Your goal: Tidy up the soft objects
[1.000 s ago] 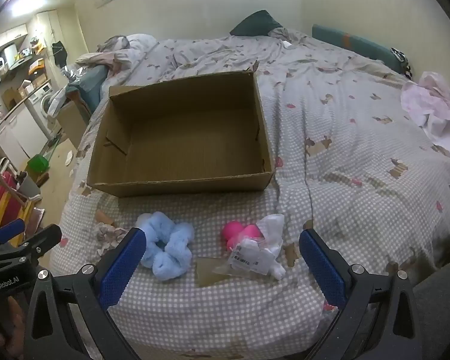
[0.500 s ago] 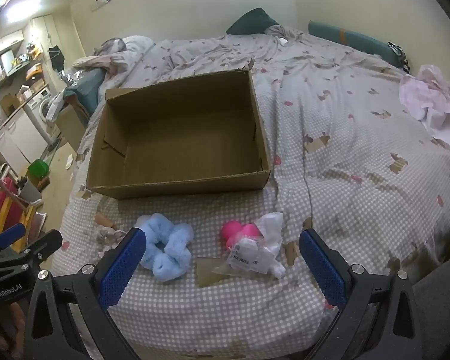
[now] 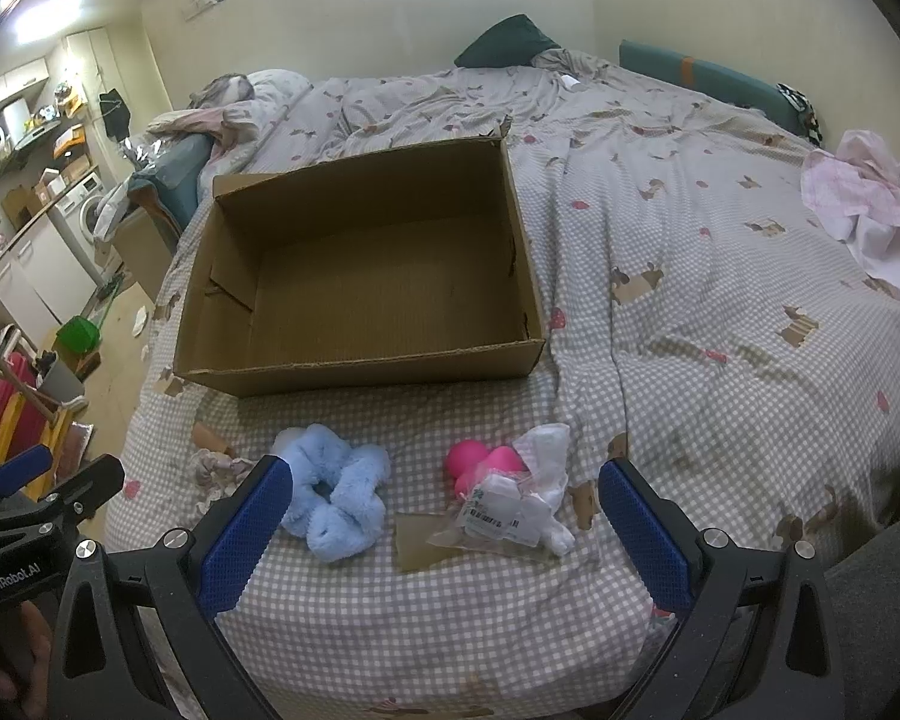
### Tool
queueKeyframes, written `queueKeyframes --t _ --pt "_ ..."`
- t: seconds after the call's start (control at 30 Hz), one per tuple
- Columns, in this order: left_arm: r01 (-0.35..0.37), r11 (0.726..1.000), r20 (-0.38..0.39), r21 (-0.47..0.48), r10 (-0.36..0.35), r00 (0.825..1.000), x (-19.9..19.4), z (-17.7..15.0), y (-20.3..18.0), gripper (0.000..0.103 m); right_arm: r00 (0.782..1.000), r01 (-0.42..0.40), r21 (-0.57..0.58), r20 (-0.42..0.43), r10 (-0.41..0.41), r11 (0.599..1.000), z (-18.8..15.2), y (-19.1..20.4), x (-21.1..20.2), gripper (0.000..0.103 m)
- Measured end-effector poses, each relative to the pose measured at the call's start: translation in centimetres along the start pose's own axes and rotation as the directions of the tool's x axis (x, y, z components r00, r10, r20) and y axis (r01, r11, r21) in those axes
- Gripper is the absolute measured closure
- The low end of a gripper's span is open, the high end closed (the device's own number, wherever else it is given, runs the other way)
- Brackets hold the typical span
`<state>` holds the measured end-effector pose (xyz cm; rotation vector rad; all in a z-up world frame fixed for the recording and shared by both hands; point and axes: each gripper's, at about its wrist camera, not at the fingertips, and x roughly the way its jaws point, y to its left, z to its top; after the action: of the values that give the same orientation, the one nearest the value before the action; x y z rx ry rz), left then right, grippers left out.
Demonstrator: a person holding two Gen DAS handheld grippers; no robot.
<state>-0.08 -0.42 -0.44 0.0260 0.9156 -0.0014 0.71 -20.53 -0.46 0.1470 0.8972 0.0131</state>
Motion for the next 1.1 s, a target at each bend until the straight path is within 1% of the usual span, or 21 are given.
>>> queueKeyframes --t 0.43,1.1 --pt "-0.004 1.000 -0.002 -0.007 0.004 1.000 -0.08 -0.09 0.40 0.000 1.000 -0.015 0.009 0.002 0.015 1.000 0.19 -0.13 -0.28 0.000" --pt "-0.015 1.000 0.004 -0.001 0.015 1.000 -0.36 -0.03 0.30 0.000 1.000 -0.008 0.008 -0.001 0.008 1.000 0.18 -0.02 -0.09 0.000"
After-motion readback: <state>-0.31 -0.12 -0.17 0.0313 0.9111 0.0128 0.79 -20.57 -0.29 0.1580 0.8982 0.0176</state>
